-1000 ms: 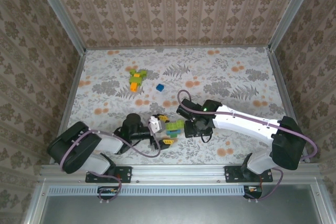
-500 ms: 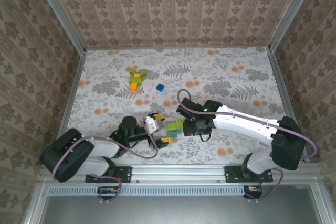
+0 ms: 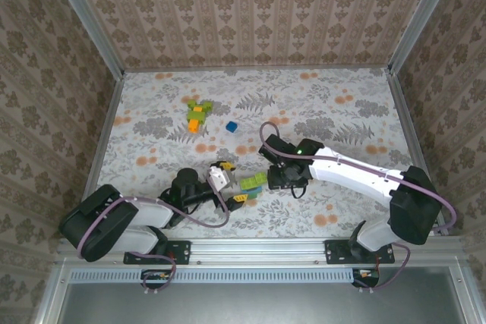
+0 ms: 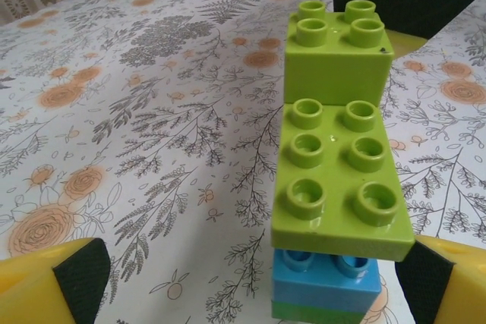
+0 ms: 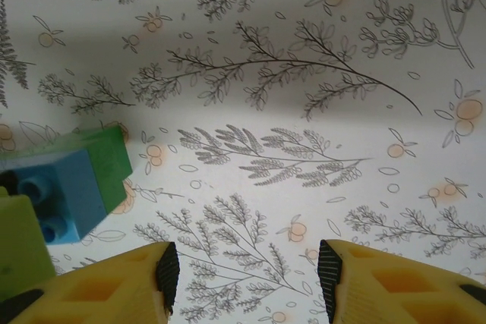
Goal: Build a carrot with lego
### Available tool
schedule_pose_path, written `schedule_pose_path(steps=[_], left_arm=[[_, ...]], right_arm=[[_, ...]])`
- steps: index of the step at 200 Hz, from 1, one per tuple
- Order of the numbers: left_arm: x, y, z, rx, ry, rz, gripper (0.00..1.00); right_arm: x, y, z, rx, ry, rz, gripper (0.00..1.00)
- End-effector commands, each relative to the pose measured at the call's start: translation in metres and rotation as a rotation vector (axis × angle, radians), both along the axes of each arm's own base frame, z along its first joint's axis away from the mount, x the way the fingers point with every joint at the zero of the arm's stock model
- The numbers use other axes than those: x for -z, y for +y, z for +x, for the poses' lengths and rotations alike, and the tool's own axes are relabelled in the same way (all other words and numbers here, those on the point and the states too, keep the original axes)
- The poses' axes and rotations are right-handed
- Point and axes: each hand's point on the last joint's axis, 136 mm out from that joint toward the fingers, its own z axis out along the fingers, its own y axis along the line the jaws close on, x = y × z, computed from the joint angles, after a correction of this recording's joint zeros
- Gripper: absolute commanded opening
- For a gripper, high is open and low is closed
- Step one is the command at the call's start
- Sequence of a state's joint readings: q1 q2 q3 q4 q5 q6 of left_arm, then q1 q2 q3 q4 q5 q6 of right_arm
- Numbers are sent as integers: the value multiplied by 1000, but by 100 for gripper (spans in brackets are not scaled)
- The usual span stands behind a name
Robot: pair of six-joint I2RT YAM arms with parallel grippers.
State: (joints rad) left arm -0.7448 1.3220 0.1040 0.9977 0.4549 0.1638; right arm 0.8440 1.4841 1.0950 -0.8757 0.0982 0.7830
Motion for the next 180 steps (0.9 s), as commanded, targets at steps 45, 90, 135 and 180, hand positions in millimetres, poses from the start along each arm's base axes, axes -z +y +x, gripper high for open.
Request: schedule_pose_path(steps=[45,90,135,180], left_arm=[[-3,1,-4,14,-3,-22,100],[-3,0,-5,19,5,-20,100],[-1,-2,-4,24,10,-10,100],[0,-3,-4,32,17,-8,100]], right_arm=[[-5,2,12,21,-32,15,55],[10,-15,14,50,-15,-34,55],[13,-34,-9,77,1,-25,54],[6,-22,-23,29,12,32,53]])
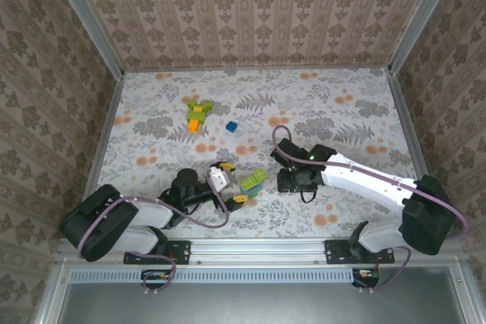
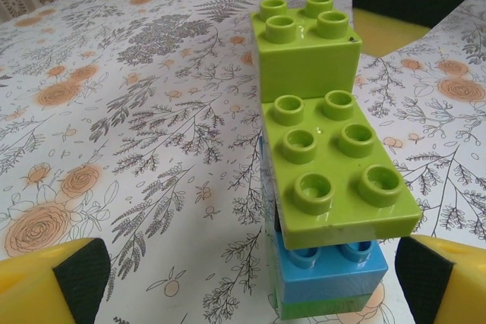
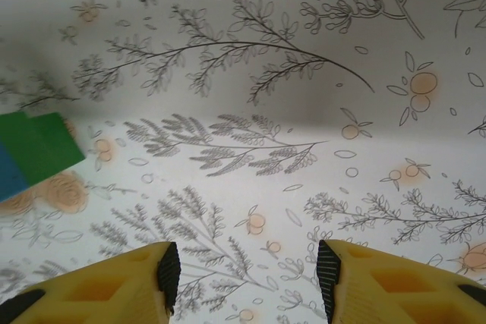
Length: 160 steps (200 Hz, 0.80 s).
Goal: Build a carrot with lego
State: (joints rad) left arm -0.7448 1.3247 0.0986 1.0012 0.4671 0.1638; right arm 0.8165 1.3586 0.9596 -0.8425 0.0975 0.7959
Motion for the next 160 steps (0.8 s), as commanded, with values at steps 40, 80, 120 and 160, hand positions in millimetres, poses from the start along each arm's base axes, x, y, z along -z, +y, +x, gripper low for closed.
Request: schedule_pose_path(steps=[40,80,120,160], left_arm=[[-2,-4,-2,29,16,-7,100],[-1,-5,-2,31,20,-4,100],[0,-5,-2,33,21,-2,100],[0,-5,-3,36,22,-3,100]], right_arm=[[2,18,-7,-47,43,3,54],[2,30,-1,-71,47,3,54],[5,35,6,-77,50,-16,54],[10,36,13,-74,50,-34,54]])
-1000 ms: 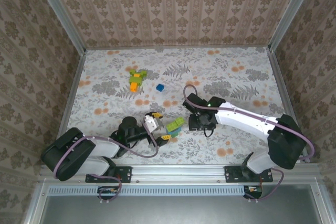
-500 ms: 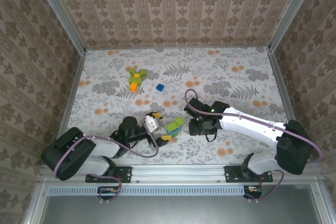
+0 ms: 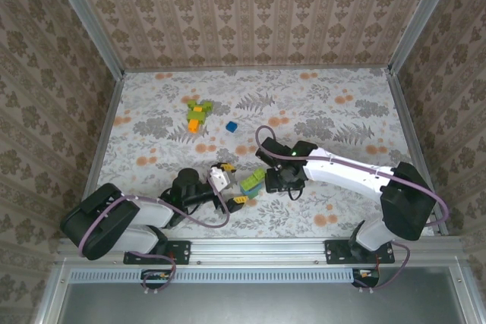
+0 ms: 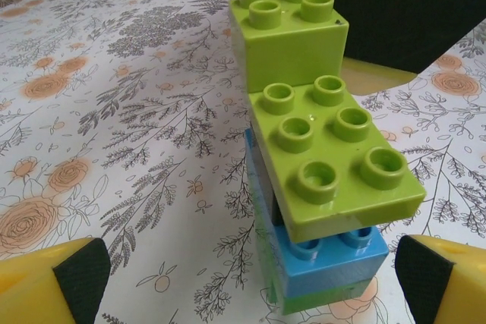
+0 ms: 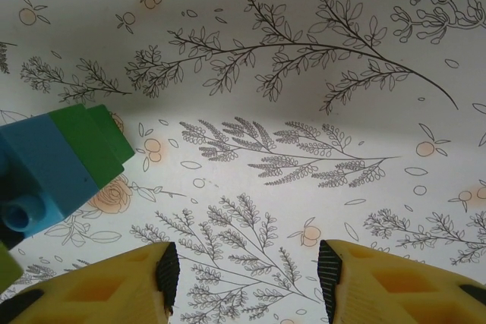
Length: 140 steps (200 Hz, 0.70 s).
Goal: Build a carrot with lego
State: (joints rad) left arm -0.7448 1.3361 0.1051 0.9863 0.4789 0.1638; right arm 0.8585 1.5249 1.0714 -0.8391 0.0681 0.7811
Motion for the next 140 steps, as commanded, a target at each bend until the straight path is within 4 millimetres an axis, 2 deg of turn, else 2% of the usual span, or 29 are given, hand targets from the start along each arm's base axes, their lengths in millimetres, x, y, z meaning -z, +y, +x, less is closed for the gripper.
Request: schedule_pose_path(steps=[1,80,140], left_arm=[[-4,-4,-1,24,5,-14,100],[-4,-4,-2,28,4,-14,100],[-4,-5,-1,29,2,-13,100]], right_arm=[[-1,3,6,-11,-4,-13,54],[4,-5,31,7,-11,-45,54],[4,4,50,-12,-13,-45,54]])
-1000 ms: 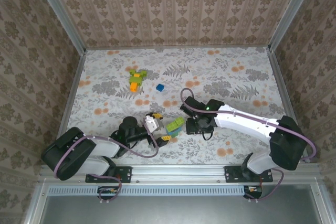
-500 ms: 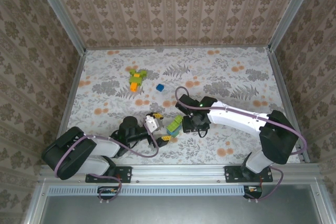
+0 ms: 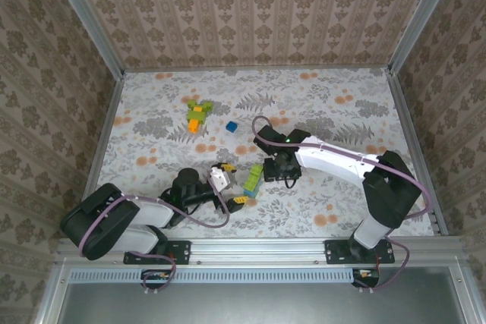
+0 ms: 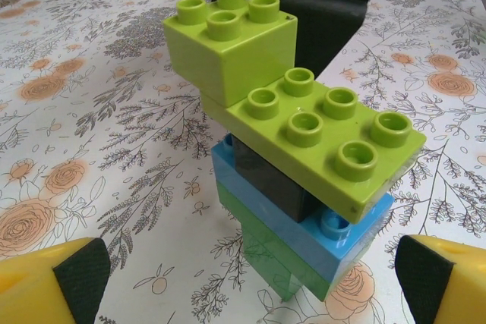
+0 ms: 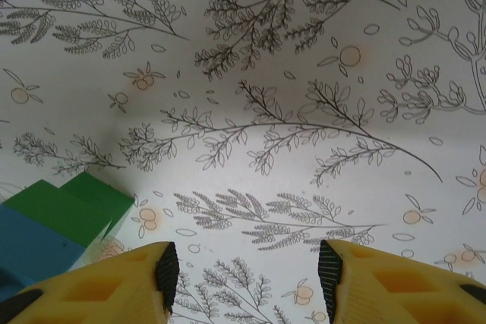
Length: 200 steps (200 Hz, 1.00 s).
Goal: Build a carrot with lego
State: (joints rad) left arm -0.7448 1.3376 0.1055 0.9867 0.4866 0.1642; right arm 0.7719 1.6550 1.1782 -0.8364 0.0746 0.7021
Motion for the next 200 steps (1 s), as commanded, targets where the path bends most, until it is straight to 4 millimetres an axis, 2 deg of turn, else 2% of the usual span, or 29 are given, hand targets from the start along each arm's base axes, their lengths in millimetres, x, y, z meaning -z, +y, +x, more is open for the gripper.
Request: schedule_pose_path(steps=[1,51,98,200], left_arm=[[-4,-4,0,22,1,-12,100],[-3,-5,0,22,3,-8,100],[-3,-6,2,21,2,-5,100],[0,-6,4,15,5,3,100]], right_arm=[[-3,4,12,-22,-16,-11,54],[-4,9,27,-33,-20,-14,54],[-10,23,44,-60,-33,-2,54],[-7,55,58,-167,-19,70,56]])
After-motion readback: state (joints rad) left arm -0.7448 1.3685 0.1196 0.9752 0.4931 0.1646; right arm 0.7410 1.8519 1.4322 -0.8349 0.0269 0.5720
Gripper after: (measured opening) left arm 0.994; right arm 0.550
